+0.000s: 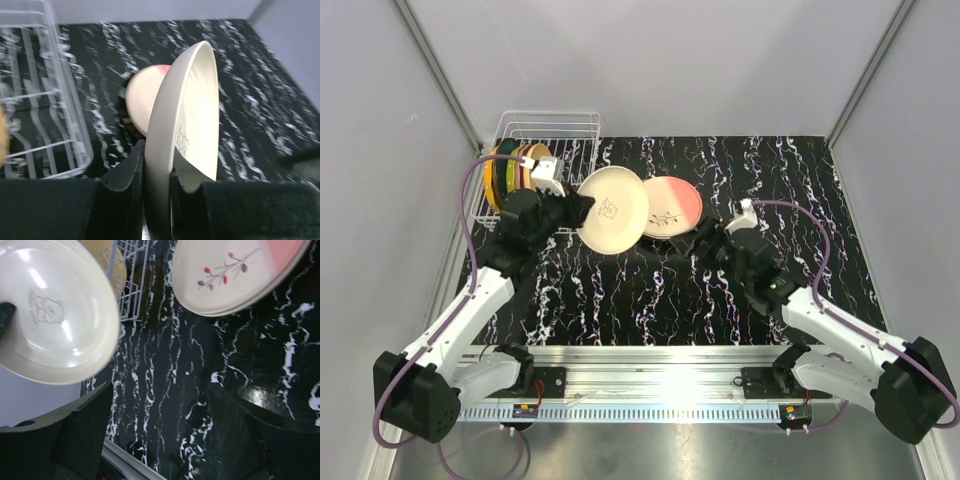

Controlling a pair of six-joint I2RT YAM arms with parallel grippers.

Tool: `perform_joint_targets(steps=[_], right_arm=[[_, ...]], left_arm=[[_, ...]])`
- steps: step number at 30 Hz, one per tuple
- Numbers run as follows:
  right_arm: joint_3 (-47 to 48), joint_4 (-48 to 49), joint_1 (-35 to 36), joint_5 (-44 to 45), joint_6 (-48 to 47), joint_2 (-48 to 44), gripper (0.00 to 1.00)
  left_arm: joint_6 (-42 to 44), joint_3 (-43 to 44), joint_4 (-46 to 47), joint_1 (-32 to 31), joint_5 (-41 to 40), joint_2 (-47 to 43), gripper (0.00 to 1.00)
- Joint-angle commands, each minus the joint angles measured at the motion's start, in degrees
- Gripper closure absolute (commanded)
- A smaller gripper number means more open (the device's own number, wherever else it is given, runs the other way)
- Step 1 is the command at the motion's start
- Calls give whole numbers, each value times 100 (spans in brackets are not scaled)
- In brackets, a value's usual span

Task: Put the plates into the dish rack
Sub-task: Insert the plate into the dish rack

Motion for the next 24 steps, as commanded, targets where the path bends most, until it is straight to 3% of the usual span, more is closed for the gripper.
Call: perform_joint_targets(steps=[1,5,11,15,19,24], right_arm=[[-436,13,54,340,-22,-463,17],[-1077,268,54,243,-126,-990,18],[-1368,418,54,85,-399,-1351,18],[-1474,357,54,23,-557,-1641,17],[-1632,216,54,181,-637,-1922,12],[-1773,242,45,208,-637,-2195,6]], left_arm=[[626,308,244,6,-1586,-196,100],[1346,967,-195,6,-3075,234,100],[2436,1628,190,-29,-4184,1210,100],[3270,1506,1218,-3,-4502,1544,100],[3878,1558,1676,50,-4906,2010,100],[4265,1671,2283,216,-4765,2484,100]])
